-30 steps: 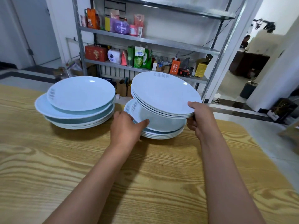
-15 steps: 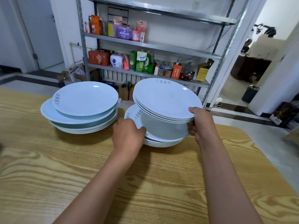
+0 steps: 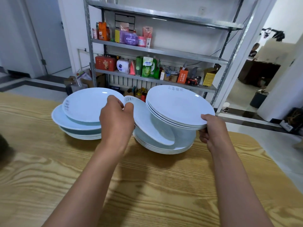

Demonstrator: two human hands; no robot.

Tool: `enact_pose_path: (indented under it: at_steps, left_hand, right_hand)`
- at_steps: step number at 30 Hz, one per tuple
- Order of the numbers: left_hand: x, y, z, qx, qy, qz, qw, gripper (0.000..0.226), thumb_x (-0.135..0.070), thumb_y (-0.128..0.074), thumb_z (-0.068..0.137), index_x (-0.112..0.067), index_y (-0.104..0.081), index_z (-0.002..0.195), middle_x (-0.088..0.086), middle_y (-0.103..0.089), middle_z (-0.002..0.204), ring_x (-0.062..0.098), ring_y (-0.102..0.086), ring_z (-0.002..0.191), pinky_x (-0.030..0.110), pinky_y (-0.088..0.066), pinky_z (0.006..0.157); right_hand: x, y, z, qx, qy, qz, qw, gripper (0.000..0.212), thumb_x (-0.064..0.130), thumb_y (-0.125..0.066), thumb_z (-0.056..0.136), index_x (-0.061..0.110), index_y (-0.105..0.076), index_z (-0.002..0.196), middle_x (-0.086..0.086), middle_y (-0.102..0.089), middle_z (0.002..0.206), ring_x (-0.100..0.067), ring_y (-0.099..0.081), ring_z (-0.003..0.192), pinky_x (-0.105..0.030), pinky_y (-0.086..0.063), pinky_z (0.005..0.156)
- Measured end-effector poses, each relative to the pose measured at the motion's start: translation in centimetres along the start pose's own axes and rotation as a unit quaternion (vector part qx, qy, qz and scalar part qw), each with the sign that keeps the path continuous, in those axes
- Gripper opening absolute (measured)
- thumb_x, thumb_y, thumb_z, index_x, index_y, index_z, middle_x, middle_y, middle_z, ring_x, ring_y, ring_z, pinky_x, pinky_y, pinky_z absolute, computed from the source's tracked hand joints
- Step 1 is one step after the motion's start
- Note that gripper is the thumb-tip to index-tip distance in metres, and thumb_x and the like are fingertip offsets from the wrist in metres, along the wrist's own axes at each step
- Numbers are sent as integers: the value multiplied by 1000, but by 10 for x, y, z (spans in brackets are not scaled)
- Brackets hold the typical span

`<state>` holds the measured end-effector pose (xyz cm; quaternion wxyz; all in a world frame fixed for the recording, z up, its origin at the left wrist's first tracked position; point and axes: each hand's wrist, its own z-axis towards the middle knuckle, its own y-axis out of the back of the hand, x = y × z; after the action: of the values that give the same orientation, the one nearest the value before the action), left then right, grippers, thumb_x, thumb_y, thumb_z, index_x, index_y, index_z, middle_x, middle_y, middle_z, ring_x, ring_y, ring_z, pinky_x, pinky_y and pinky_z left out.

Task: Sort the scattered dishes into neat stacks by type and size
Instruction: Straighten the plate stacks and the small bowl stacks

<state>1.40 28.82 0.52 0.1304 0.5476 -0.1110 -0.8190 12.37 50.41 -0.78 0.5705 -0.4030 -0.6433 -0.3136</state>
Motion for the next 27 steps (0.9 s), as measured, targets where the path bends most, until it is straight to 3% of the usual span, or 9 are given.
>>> enact_pose_path:
  at_steps: [4,8,14,18,24,27]
  left_hand:
    - [-1,29,23,-60,11,-30,998,14,-27,-50,85,-13,-47,84,12,-64,73,28,-63,67,40,-49,60]
    - [7,51,37,-127,-4,-11,992,16,-27,-48,81,-12,-48,86,10,-65,73,29,-63,69,44,-49,68]
    - [28,62,46,-166,40,-45,984,12,-26,-48,84,-15,-46,85,5,-60,74,30,-64,65,44,-53,63]
    - [37,69,52,-178,46,-51,982,8,-20,-46,85,-12,-46,87,8,-61,76,27,-64,62,28,-44,47]
    - [65,75,63,-199,87,-39,975,13,-20,-43,88,-11,-45,96,9,-61,83,28,-67,64,36,-50,53]
    - [73,72,61,-202,87,2,975,13,-18,-44,91,-7,-47,98,6,-55,85,27,-56,72,36,-43,62]
  right_hand:
    - [-2,5,5,22,-22,-24,999,3,14,-47,90,15,-45,91,-1,-33,44,-10,-19,29,-14,-18,34]
    - [-5,-2,2,34,-32,-50,998,11,14,-48,92,12,-43,82,-5,-35,46,-9,-18,27,-12,-17,34]
    - [-5,-4,0,71,-48,-92,992,16,16,-49,94,12,-43,80,-3,-35,40,-8,-20,26,-14,-19,31]
    - [-6,0,1,99,-63,-114,987,19,16,-47,95,13,-40,78,-2,-30,41,-8,-18,28,-13,-18,32]
    - [-7,-3,-5,108,-50,-186,975,20,19,-50,95,12,-42,77,-2,-32,39,-10,-21,30,-14,-20,38]
    - [-4,4,-9,138,-21,-231,963,22,21,-51,95,13,-42,77,-1,-34,42,-12,-24,35,-17,-20,43]
